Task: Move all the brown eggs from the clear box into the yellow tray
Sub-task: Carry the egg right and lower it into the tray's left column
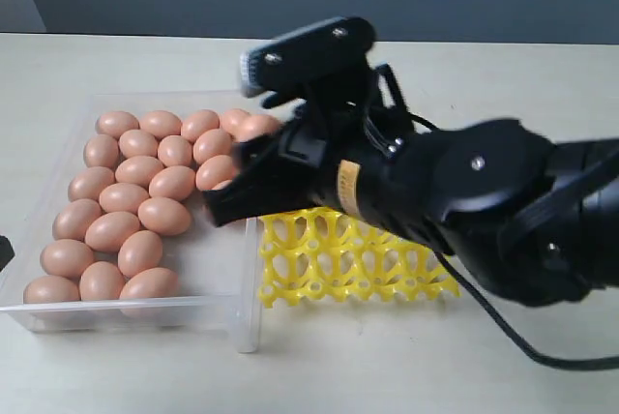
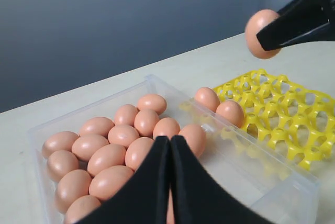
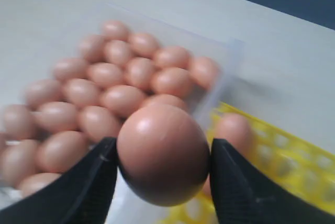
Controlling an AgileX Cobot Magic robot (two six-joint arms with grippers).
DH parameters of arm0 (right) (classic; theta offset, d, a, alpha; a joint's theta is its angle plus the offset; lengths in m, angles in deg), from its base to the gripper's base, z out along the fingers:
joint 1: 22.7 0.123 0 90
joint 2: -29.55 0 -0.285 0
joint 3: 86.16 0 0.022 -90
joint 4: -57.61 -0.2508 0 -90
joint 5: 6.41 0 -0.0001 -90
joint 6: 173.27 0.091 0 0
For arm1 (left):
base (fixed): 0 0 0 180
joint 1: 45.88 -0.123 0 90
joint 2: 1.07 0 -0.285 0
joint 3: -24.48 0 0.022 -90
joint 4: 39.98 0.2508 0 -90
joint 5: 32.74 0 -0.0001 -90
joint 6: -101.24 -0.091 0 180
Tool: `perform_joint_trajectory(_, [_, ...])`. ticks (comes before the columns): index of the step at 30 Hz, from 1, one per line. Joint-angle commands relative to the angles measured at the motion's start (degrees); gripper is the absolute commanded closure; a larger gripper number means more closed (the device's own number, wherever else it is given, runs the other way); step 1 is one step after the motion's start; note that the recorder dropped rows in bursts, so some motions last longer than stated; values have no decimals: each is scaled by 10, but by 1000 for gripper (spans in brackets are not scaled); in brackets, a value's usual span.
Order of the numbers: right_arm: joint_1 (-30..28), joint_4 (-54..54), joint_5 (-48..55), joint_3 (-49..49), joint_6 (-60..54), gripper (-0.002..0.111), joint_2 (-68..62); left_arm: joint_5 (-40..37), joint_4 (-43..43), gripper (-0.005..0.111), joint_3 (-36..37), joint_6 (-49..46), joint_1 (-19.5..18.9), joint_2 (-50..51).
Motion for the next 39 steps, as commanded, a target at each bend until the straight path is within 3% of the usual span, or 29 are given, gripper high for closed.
perform_joint_trajectory(1, [-6, 12, -199, 100, -35, 109, 4, 2, 0, 106, 2, 2, 3, -3])
perform_joint_trajectory(4, [-60, 12, -475, 181, 93, 109, -2, 2, 0, 106, 2, 2, 3, -3])
perform_joint_trajectory(5, [-90, 12, -621, 213, 93, 109, -13, 2, 0, 106, 2, 2, 3, -3])
perform_joint_trajectory(7, [-140, 12, -766, 244, 93, 109, -24, 2, 0, 106, 2, 2, 3, -3])
perform_joint_trajectory(8, [-155, 12, -768, 245, 93, 109, -24, 2, 0, 106, 2, 2, 3, -3])
perform_joint_trajectory(10, [-193, 12, -663, 232, 92, 109, -20, 2, 0, 106, 2, 2, 3, -3])
perform_joint_trajectory(12, [-211, 12, -419, 182, 3, 109, -23, 2, 0, 106, 2, 2, 3, -3])
perform_joint_trajectory(14, [-210, 12, -270, 123, -45, 109, -34, 2, 0, 106, 2, 2, 3, -3])
perform_joint_trajectory(17, [-204, 12, -193, 49, -66, 109, -52, 2, 0, 106, 2, 2, 3, -3])
perform_joint_trajectory(21, [-193, 6, -228, 15, -68, 109, -68, 2, 0, 106, 2, 2, 3, -3])
perform_joint_trajectory(28, [-194, -147, -327, 15, -116, 109, -89, 2, 0, 106, 2, 2, 3, -3])
perform_joint_trajectory(33, [-194, -164, -333, 14, -126, 109, -123, 2, 0, 106, 2, 2, 3, -3])
perform_joint_trajectory(39, [-193, -354, -340, 2, -361, 109, -146, 1, 0, 106, 2, 2, 3, -3])
